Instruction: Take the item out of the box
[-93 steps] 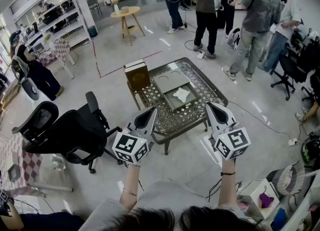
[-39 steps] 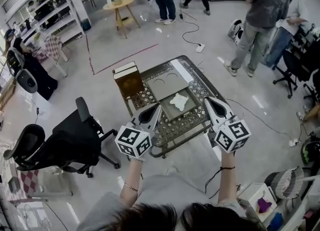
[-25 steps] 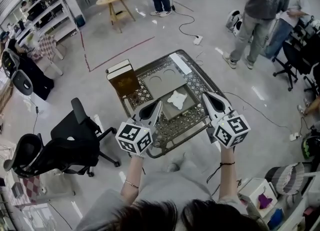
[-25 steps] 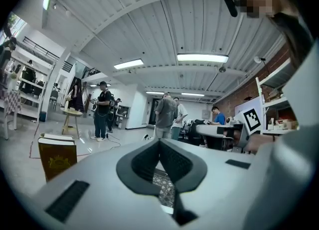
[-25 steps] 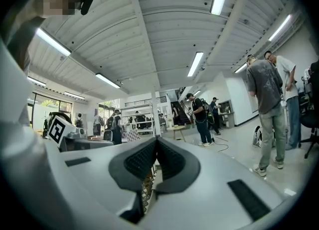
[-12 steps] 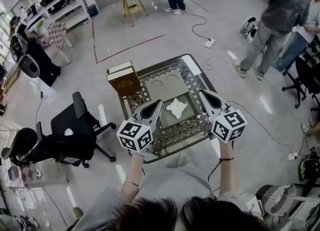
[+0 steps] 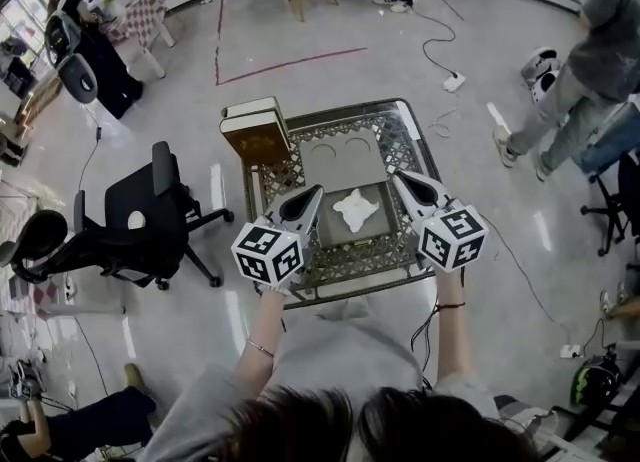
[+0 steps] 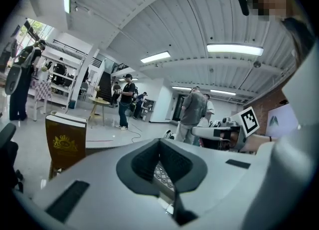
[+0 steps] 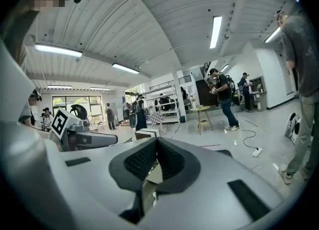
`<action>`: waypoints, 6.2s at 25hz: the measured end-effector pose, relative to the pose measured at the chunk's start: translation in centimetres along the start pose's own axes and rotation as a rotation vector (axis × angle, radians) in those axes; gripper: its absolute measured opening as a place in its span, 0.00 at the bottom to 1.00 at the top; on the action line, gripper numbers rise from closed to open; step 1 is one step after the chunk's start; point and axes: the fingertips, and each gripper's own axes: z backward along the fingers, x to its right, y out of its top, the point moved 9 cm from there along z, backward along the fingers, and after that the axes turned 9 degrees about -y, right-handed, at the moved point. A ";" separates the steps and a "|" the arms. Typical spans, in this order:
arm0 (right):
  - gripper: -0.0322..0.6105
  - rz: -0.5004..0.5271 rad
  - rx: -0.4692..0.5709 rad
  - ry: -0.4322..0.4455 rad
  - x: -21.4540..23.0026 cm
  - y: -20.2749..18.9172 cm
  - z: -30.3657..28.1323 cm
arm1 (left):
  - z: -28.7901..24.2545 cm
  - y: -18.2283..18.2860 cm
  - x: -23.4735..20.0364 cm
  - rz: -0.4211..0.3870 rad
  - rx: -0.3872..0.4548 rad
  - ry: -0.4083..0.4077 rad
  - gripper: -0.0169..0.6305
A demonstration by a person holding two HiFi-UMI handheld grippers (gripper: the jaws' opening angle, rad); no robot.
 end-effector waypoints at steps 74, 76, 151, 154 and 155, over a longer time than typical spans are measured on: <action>0.31 -0.025 -0.904 0.056 2.7 -22.3 -17.6 | -4.5 -16.6 -7.5 0.376 -0.349 0.049 0.05; 0.30 -0.021 -0.908 0.057 2.7 -22.3 -17.6 | -4.4 -16.6 -7.5 0.379 -0.349 0.050 0.05; 0.16 -0.074 0.020 0.080 -1.2 3.3 -2.9 | 2.9 4.5 0.2 -0.109 0.074 0.011 0.05; 0.16 -0.063 0.057 0.072 -1.1 4.3 -2.5 | 3.1 5.7 0.5 -0.131 0.105 0.008 0.05; 0.16 -0.060 0.072 0.070 -1.0 4.7 -2.4 | 3.3 6.2 0.5 -0.140 0.116 0.008 0.05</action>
